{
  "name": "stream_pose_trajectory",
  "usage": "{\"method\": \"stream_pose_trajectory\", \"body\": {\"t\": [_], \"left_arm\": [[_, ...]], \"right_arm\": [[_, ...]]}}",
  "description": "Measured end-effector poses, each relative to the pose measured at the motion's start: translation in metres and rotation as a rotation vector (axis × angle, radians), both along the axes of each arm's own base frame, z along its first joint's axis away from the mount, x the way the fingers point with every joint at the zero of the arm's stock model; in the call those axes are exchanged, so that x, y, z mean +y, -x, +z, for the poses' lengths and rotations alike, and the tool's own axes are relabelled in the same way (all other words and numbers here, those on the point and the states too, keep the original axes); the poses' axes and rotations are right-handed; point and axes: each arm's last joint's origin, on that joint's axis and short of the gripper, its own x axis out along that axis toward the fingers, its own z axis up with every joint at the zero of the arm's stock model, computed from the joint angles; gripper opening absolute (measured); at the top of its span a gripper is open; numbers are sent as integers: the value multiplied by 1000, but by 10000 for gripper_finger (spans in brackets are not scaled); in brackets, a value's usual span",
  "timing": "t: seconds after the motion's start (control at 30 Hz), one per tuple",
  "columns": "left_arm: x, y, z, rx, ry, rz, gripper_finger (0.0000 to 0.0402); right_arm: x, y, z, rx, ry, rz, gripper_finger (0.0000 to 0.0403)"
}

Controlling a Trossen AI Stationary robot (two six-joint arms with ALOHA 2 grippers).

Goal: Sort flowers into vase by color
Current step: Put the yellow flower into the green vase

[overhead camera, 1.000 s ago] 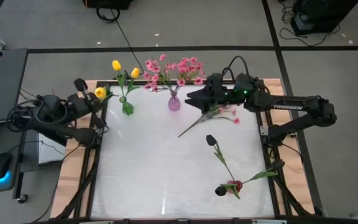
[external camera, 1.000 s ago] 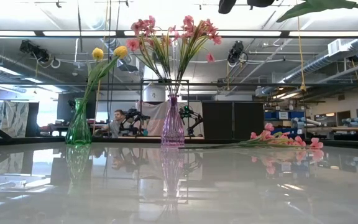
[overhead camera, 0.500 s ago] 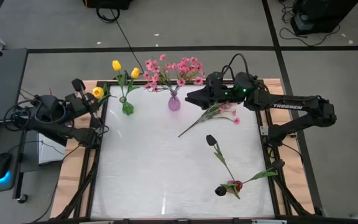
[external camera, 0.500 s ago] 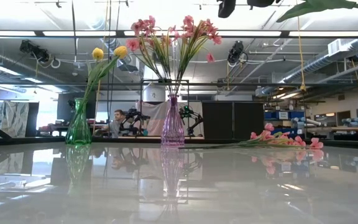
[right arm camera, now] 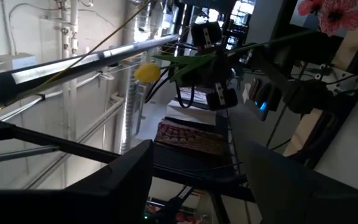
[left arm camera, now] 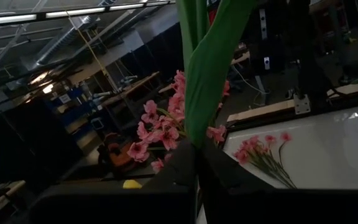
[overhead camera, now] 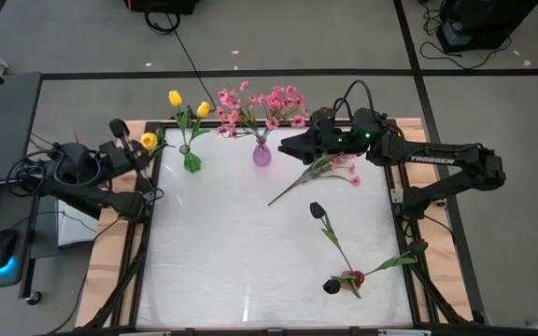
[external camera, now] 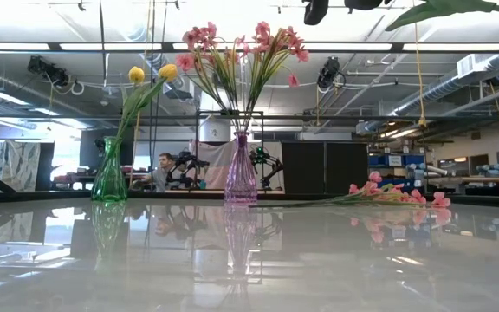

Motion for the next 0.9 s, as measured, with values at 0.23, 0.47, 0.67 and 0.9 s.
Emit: {"method": "stream_pose_trajectory", "body": {"t": [0.23, 0.47, 0.67, 0.9], "left_arm": [[0, 0, -4, 46, -23, -6, 11], [0, 2, -6, 68, -36, -19, 11], [2, 10, -14, 96, -37, -25, 11], [1, 8, -44, 32, -31, -24, 11]], "right_arm": [[0, 0, 0, 0, 0, 0, 254], [0, 0, 0, 0, 0, 0, 254], [0, 0, 0, 0, 0, 0, 254], [0, 0, 0, 1, 0, 0, 254]]}}
